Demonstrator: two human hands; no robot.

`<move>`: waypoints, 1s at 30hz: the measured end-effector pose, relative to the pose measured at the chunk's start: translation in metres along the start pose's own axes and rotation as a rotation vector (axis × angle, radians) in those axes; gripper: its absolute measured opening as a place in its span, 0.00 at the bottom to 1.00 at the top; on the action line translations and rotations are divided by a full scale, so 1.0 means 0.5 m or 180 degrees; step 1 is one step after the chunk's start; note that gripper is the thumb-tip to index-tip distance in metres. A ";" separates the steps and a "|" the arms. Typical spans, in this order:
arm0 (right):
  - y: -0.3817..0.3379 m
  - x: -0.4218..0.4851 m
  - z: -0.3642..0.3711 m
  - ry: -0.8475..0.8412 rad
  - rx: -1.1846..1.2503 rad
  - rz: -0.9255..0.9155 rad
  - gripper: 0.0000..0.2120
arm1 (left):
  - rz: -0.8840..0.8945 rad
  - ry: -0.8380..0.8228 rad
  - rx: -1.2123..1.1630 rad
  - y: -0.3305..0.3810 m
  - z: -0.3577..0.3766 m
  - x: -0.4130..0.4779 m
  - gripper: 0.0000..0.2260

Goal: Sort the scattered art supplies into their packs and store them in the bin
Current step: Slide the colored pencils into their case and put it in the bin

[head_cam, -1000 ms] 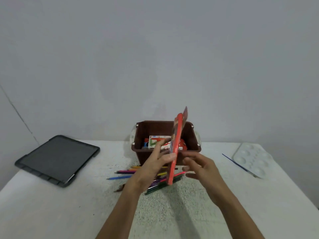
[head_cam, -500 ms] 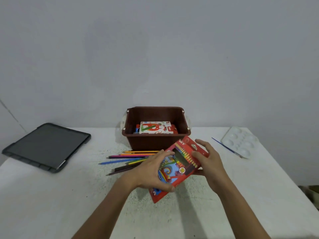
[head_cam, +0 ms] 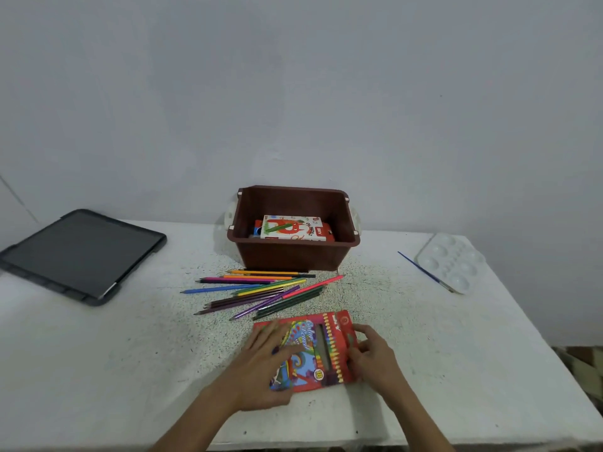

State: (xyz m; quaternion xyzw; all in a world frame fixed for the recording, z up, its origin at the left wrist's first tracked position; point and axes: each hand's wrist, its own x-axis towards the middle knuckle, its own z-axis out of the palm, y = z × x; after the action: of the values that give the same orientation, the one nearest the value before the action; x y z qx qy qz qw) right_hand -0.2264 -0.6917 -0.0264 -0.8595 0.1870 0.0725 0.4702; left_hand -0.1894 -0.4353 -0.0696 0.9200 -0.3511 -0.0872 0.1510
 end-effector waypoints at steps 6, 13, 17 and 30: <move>-0.007 0.039 0.013 -0.0057 -0.0889 -0.0320 0.09 | -0.0041 0.0350 -0.0015 -0.056 0.016 -0.044 0.32; -0.043 0.110 0.022 0.0116 -0.1190 -0.0426 0.12 | -0.0022 0.0645 0.0014 -0.084 0.026 -0.054 0.32; -0.061 0.140 0.018 0.0121 -0.1589 -0.0894 0.16 | 0.0012 0.0691 -0.0022 -0.084 0.031 -0.054 0.32; -0.092 0.186 0.032 -0.0280 -0.2766 -0.1380 0.21 | 0.0090 0.0840 -0.0101 -0.082 0.036 -0.049 0.31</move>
State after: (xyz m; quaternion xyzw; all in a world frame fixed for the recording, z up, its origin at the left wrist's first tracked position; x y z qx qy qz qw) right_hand -0.1222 -0.6795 -0.0271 -0.9915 -0.0639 0.0806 0.0796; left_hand -0.1867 -0.3939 -0.0992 0.9159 -0.3397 0.0311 0.2116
